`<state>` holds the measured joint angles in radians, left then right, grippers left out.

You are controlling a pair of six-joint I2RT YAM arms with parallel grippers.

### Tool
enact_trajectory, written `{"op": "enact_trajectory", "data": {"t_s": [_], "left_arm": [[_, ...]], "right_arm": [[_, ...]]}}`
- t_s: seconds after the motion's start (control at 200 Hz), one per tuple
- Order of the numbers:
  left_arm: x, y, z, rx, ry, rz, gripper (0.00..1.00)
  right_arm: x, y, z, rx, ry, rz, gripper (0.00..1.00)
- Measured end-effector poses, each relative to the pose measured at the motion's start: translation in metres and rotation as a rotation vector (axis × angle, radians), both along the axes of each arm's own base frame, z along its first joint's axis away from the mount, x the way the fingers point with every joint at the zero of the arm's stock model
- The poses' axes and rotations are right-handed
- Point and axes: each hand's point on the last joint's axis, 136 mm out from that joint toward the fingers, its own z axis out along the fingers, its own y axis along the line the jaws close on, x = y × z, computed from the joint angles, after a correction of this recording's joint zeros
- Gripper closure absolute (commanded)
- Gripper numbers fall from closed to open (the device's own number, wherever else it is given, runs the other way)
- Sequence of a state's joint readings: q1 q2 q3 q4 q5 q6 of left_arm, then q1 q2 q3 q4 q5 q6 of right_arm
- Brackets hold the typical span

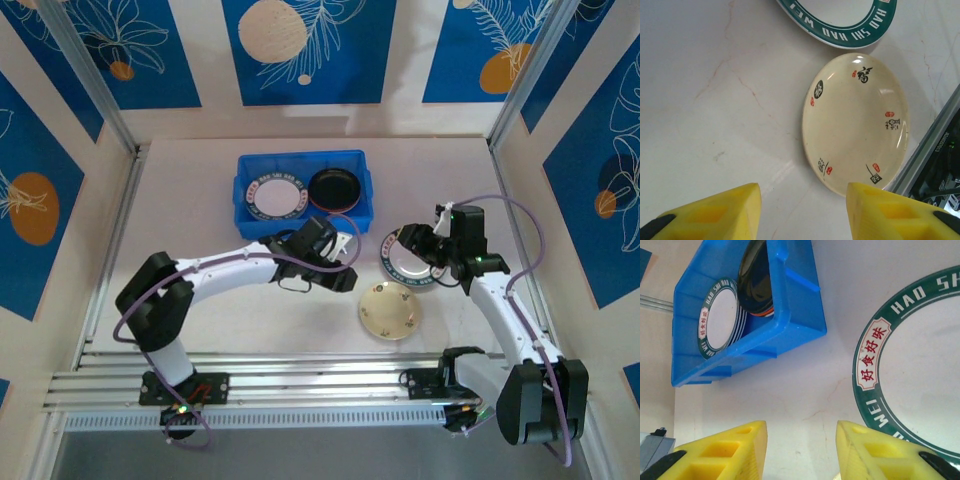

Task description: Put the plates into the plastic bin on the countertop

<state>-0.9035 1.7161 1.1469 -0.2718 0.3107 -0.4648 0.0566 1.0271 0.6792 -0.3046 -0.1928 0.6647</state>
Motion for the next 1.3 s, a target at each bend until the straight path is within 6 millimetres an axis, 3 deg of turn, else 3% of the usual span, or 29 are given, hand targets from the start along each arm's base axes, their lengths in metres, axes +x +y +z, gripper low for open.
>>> {"op": "enact_trajectory", "data": {"t_s": [0.21,0.38,0.84,1.296], "left_arm": [[-0.006,-0.015,-0.034,-0.009,0.097,-0.042,0.59],[-0.014,-0.023,-0.054,-0.012,0.176,-0.071,0.59],[-0.008,-0.045,-0.057,-0.051,0.214,-0.101,0.62],[-0.006,-0.047,-0.066,-0.021,0.24,-0.096,0.67]], "right_arm": [[-0.011,0.002,-0.014,0.014,0.037,0.006,0.59],[-0.013,0.004,-0.017,0.021,0.049,0.01,0.59],[-0.013,0.005,-0.017,0.023,0.048,0.013,0.59],[-0.013,0.005,-0.017,0.023,0.047,0.014,0.59]]}}
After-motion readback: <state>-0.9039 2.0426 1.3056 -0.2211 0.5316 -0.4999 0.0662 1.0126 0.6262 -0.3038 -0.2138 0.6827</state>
